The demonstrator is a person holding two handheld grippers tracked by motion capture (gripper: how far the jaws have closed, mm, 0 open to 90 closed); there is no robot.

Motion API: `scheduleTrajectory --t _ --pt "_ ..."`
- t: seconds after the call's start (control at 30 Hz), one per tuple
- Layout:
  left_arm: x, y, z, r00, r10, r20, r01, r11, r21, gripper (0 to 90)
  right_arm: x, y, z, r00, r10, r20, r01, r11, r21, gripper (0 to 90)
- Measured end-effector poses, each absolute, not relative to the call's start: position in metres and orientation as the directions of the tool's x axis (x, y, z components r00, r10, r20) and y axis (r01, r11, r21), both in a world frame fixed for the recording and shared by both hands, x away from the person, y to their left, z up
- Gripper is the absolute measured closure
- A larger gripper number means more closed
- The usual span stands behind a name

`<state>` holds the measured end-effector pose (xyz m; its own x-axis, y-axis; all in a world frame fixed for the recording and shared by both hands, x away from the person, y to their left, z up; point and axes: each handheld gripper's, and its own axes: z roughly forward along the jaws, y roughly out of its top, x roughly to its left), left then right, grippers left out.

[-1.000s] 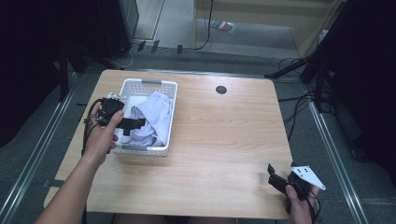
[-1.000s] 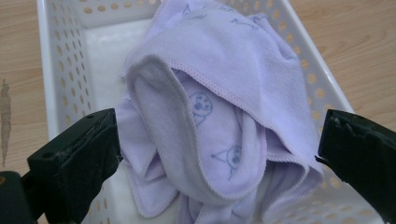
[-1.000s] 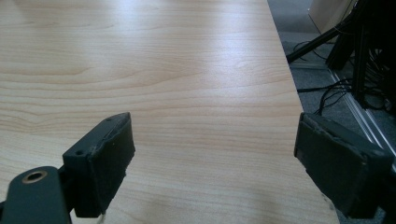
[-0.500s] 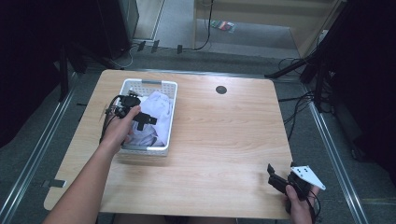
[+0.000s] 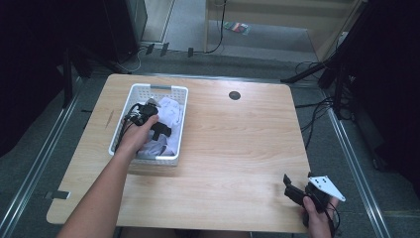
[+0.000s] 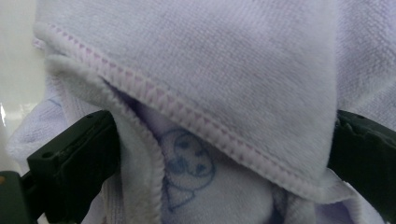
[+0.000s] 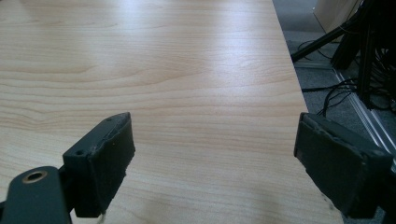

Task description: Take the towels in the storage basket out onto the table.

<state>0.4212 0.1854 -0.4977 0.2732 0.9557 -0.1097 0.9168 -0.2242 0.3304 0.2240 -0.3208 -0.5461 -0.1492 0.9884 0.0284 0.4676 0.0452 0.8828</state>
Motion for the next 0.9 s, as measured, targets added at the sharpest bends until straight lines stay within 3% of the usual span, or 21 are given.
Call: scheduleTrajectory --t 0.17,0.23,0.37,0.57,0.63,0.73,0.8,0.9 --pt "0.427 0.178 -0.504 0.273 0.960 -0.059 0.920 -0.243 0.306 0.0 0.224 -0.321 -0.546 -0.148 0.989 0.027 0.468 0.046 0.883 12.4" --pt "0.429 0.170 -0.509 0.295 0.955 0.017 0.915 -0.288 0.282 0.0 0.224 -0.321 -0.546 -0.149 0.988 0.028 0.468 0.046 0.883 12.4" --pt "0.430 0.162 -0.512 0.337 0.938 0.079 0.905 -0.346 0.247 0.0 0.224 -0.321 -0.546 -0.150 0.988 0.027 0.468 0.047 0.883 12.4" --pt "0.429 0.161 -0.514 0.333 0.936 0.110 0.904 -0.350 0.246 2.8 0.224 -0.321 -0.546 -0.148 0.989 0.027 0.467 0.046 0.883 12.5" --pt "0.429 0.163 -0.510 0.338 0.934 0.118 0.905 -0.357 0.231 8.5 0.224 -0.321 -0.546 -0.146 0.989 0.029 0.466 0.043 0.884 12.5" --pt "0.428 0.166 -0.507 0.323 0.935 0.146 0.902 -0.351 0.250 27.5 0.224 -0.321 -0.546 -0.145 0.989 0.028 0.466 0.043 0.884 12.6" --pt "0.427 0.167 -0.506 0.318 0.936 0.152 0.902 -0.348 0.255 31.5 0.224 -0.321 -0.546 -0.147 0.989 0.027 0.466 0.045 0.884 12.6" --pt "0.425 0.170 -0.504 0.318 0.933 0.171 0.896 -0.354 0.267 44.4 0.224 -0.321 -0.546 -0.147 0.989 0.028 0.467 0.045 0.883 12.5"
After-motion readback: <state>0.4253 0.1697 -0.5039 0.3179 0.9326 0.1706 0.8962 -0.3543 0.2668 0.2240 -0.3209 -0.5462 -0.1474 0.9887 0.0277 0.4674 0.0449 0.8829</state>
